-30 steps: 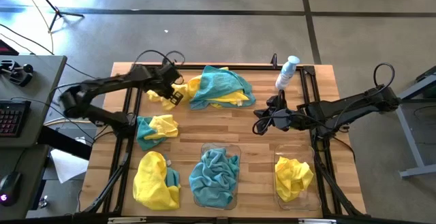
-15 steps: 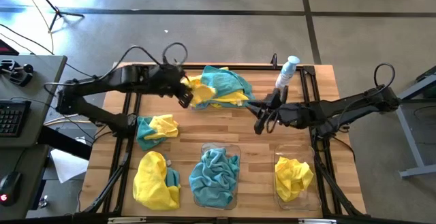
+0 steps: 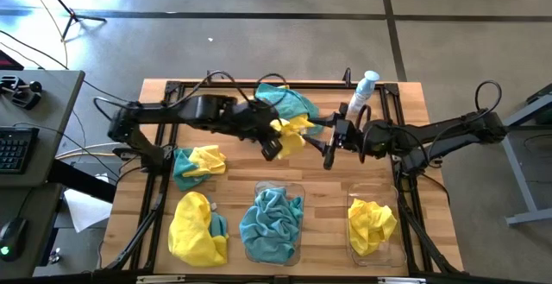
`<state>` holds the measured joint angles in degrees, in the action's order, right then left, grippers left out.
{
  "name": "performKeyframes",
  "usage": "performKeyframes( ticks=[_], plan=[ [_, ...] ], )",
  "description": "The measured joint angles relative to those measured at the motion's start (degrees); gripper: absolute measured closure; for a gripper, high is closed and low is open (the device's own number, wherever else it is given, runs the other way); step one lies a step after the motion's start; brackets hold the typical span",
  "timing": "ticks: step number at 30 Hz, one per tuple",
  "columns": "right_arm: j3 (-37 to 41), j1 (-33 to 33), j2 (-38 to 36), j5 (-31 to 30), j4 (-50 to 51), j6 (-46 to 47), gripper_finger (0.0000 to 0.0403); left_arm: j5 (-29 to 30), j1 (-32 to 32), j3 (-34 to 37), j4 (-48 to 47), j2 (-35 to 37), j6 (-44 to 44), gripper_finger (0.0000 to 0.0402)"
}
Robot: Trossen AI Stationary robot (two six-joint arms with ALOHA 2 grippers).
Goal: Sort microfiber towel by color & place in baskets
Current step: Put the yellow towel into the right transparent bin
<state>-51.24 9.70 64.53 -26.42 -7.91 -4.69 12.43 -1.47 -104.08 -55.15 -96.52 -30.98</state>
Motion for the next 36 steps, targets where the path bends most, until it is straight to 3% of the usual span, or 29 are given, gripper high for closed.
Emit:
performKeyframes(
  ticks=[13, 22, 25, 29, 34, 36],
  plan=[
    [0.0, 0.3, 0.0, 1.9, 3.1, -0.3, 0.0163, -4.5, -0.5, -15.4, 2.4, -10.5, 5.2, 0.0401],
    [0.0, 0.2, 1.8, 3.0, 7.1, 2.4, 0.0174, -4.9, -0.5, -17.2, 9.2, -11.6, 6.2, 0.0401],
    [0.0, 0.2, 2.3, 3.0, 8.5, 3.2, 0.0204, -4.9, -0.5, -17.2, 9.3, -11.6, 6.2, 0.0401],
    [0.0, 0.2, 2.3, 2.7, 9.0, 3.2, 0.0276, -4.3, -0.8, -17.2, 9.4, -11.6, 6.2, 0.0398],
    [0.0, 0.2, 1.9, 2.7, 9.1, 4.8, 0.038, -4.4, -0.9, -17.2, 9.3, -11.6, 6.2, 0.0365],
    [0.0, 0.2, 1.8, 2.7, 9.2, 4.9, 0.0393, -4.4, -0.9, -17.2, 8.8, -11.6, 6.2, 0.0346]
  ],
)
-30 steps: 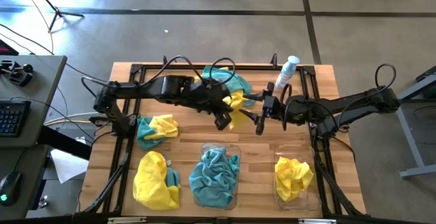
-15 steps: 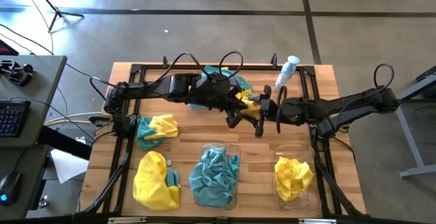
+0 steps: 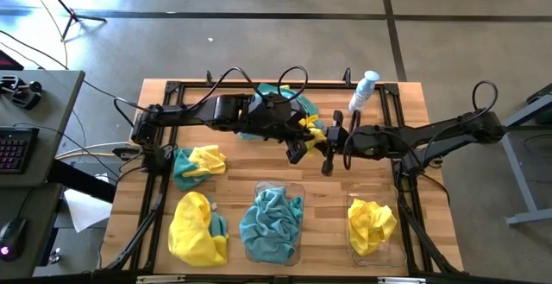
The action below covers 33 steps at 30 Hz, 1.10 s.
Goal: Sort microfiber towel by color & place in baskets
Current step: Put the yellow towel into the right transparent bin
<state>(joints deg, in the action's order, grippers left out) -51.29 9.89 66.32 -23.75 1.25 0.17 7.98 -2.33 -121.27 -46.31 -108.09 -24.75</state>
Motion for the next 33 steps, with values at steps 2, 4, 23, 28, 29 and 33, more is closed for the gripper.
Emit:
performKeyframes(
  ticks=[2, 4, 23, 28, 29, 33],
  plan=[
    [0.0, 0.0, -0.1, 0.0, 0.4, 1.2, 0.0383, 0.0, 0.0, 0.0, -1.4, 0.0, 0.7, 0.0327],
    [0.0, 0.0, -0.7, 0.0, 1.9, 3.2, 0.0376, 0.0, 0.0, 0.0, -4.1, 0.0, 2.0, 0.031],
    [-8.2, 24.2, -7.0, -3.0, 51.4, 44.6, 0.04, 0.4, -4.6, 9.0, -4.3, 2.3, 6.4, 0.0291],
    [-15.1, 31.5, -1.8, 0.3, 61.6, 55.2, 0.0401, -2.4, -3.3, 15.1, 1.8, 3.0, 4.3, 0.0291],
    [-15.8, 32.5, -0.6, 1.7, 63.2, 57.0, 0.0401, -2.6, -3.2, 16.1, 1.8, 3.0, 3.8, 0.0291],
    [-15.4, 35.8, 3.2, 8.2, 67.3, 63.2, 0.0402, -3.0, -3.3, 18.7, 4.4, 3.1, 2.2, 0.0291]
  ],
)
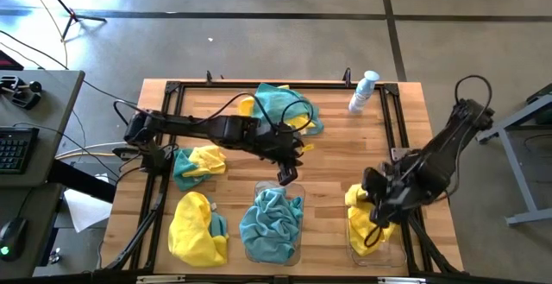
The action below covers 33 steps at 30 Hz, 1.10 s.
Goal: Sort microfiber towel by color & place in baskets
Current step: Put the yellow towel into the right transparent bin
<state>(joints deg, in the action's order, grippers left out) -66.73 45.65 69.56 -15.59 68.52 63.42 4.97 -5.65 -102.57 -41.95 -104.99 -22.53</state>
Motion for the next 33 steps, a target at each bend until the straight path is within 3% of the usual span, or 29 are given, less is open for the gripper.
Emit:
performKeyframes(
  ticks=[6, 14, 18, 24, 33],
  plan=[
    [6.9, 1.6, 2.1, 2.5, -2.0, 3.2, 0.0402, 0.0, -0.7, 1.6, 0.5, 0.1, -2.3, 0.0291],
    [21.3, 0.3, 2.1, 8.3, -19.5, 4.7, 0.04, 0.0, -1.6, 1.6, 0.8, 0.1, -2.5, 0.0291],
    [26.1, 0.1, 2.1, 11.3, -23.3, 8.0, 0.0386, 0.0, -1.6, 1.6, 0.8, 0.1, -2.4, 0.0291],
    [26.5, 0.1, 2.0, 11.5, -22.8, 9.3, 0.0349, 0.1, -1.1, 1.6, 0.7, 0.1, -2.4, 0.0291],
    [19.9, 0.1, 2.1, 12.7, -17.1, 8.3, 0.028, 0.2, -1.1, 1.6, 0.7, 0.1, -2.4, 0.0291]
  ],
)
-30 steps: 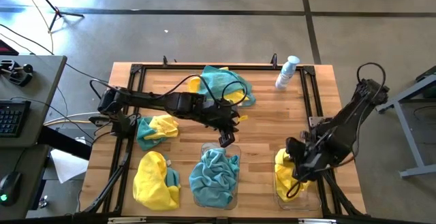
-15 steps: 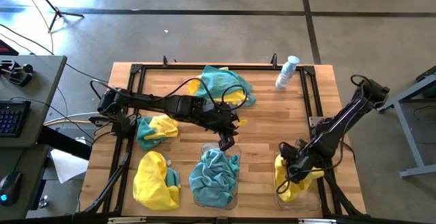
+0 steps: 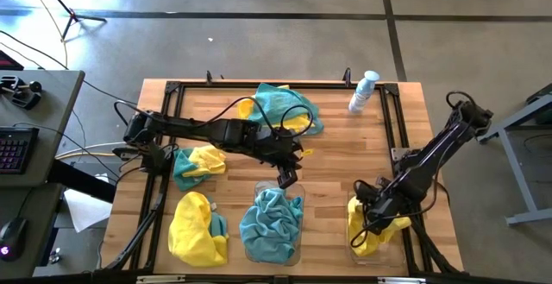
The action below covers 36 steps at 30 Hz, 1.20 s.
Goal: Sort microfiber towel by color & place in baskets
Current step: Put the yellow towel into the right transparent bin
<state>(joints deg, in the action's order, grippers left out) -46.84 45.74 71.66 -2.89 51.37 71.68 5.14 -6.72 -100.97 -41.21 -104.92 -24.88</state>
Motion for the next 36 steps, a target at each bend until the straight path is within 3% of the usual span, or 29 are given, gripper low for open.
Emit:
performKeyframes(
  ticks=[16, 23, 36],
  plan=[
    [-16.8, 0.0, 0.0, -0.2, 14.6, 0.1, 0.027, 0.0, -0.4, 0.0, -0.1, 0.0, -0.4, 0.0291],
    [-14.5, 0.0, 0.8, 1.5, 19.7, 2.7, 0.027, 0.0, -1.2, 0.0, -0.2, 0.0, -0.6, 0.0291],
    [-1.0, 1.3, 5.3, 3.7, 2.2, 7.7, 0.027, 0.2, -1.9, 0.0, -1.4, 0.0, -1.0, 0.0291]
  ],
)
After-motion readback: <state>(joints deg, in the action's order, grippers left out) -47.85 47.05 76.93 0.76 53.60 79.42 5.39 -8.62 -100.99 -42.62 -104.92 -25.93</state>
